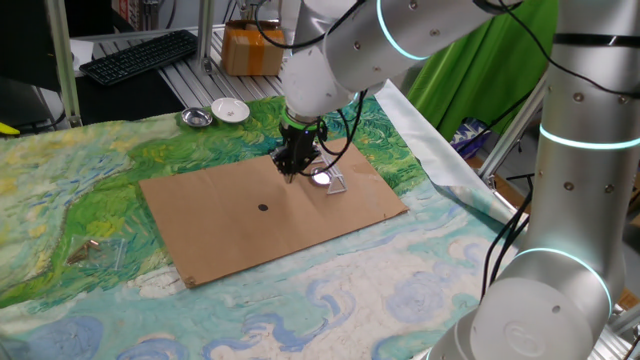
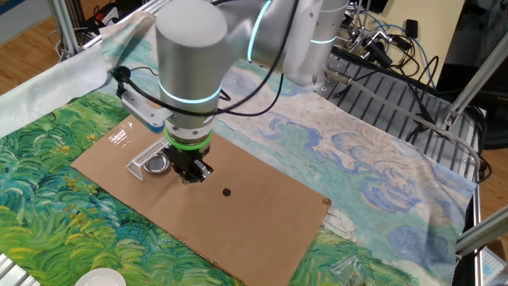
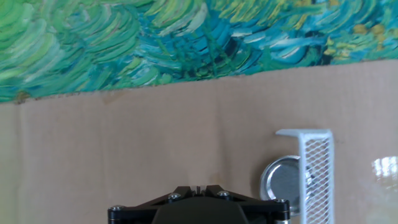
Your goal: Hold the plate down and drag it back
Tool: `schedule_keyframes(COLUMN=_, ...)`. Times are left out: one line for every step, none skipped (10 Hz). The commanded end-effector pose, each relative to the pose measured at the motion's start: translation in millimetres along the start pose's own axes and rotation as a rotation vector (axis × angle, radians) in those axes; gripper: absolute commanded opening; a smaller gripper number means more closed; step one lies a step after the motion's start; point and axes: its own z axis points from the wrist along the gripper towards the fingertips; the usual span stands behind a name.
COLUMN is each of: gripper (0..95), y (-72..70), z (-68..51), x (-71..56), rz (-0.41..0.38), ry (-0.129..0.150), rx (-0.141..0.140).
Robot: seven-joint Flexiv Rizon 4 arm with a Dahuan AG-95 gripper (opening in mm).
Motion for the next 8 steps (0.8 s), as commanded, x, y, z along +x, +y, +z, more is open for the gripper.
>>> schedule_keyframes(gripper=0.0, y=-0.4, z=0.0, x=-0.5, rz=-0.023, ry=-0.003, rx=0.059)
schedule_keyframes(gripper=0.0, y=-0.3, z=1.1, x=-0.9, rz=-0.035, ry=-0.006, rx=0.076)
schedule_keyframes(gripper=0.0, y=-0.7, z=1.9, x=-1.8, rz=-0.037, ry=-0.009, rx=0.082)
schedule_keyframes(gripper=0.0, y=-1.2, z=1.9, x=-2.8, rz=-0.038, ry=-0.009, rx=0.084)
schedule_keyframes(gripper=0.0, y=-1.9, z=1.8, x=-4.1, rz=-0.04, ry=-0.007, rx=0.084)
schedule_keyframes(gripper=0.0, y=-2.8, z=1.7, x=-5.7, rz=-0.04, ry=-0.006, rx=0.084)
schedule_keyframes(gripper=0.0, y=-3.8, z=1.6, x=-7.4, rz=-0.039, ry=-0.004, rx=0.085)
schedule_keyframes(gripper=0.0, y=-4.4, z=1.6, x=-8.2, rz=-0.036, ry=-0.001, rx=0.082)
